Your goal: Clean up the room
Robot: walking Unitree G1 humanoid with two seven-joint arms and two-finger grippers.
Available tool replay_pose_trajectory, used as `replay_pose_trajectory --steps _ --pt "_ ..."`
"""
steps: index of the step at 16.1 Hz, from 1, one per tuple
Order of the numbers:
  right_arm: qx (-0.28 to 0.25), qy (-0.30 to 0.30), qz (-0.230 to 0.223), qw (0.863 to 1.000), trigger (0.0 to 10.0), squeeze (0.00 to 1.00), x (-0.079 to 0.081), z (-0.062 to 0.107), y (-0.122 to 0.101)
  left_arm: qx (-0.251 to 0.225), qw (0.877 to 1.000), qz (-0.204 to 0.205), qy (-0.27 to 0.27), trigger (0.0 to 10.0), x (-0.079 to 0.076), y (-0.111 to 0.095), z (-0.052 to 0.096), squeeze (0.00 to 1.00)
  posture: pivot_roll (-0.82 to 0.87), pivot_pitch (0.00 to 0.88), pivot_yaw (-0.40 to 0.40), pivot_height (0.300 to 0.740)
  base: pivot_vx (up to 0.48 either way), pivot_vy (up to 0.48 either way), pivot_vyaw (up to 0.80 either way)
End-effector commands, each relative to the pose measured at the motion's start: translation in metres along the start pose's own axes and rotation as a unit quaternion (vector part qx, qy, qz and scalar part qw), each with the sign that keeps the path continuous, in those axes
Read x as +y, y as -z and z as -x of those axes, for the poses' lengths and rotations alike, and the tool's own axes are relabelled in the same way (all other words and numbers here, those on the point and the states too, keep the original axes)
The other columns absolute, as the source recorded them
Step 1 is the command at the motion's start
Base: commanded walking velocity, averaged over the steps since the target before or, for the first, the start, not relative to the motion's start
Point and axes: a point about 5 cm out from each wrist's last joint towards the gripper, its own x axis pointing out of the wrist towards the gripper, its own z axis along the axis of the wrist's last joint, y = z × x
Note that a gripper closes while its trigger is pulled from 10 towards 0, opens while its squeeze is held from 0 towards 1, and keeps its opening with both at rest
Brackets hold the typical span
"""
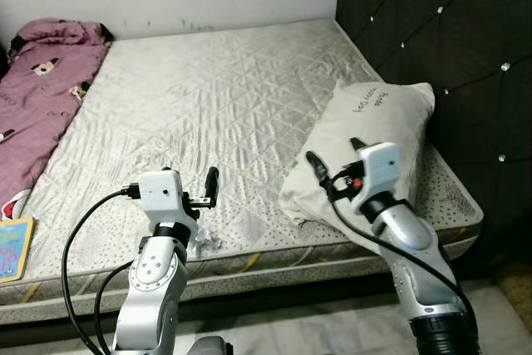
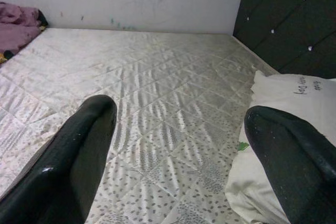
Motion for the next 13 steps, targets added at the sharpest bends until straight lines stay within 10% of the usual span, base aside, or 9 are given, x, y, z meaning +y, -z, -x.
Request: replay_pose_trajectory --steps 1,13 --pt "-0.003 -0.018 -0.011 1.000 10.0 0.00 0.0101 -0.0050 -0.0012 -0.005 1.000 -0.006 -0.003 10.0 0.0059 -0.0038 -0.0004 0.00 -0.08 0.000 0.012 0.740 0.000 0.480 0.00" --pt "-0.003 -0.007 -0.011 1.000 10.0 0.00 0.0060 -0.0087 -0.0026 -0.005 1.000 -0.002 -0.010 10.0 0.0061 -0.0038 -0.0056 0.00 -0.09 0.000 0.011 0.740 0.000 0.480 0.00"
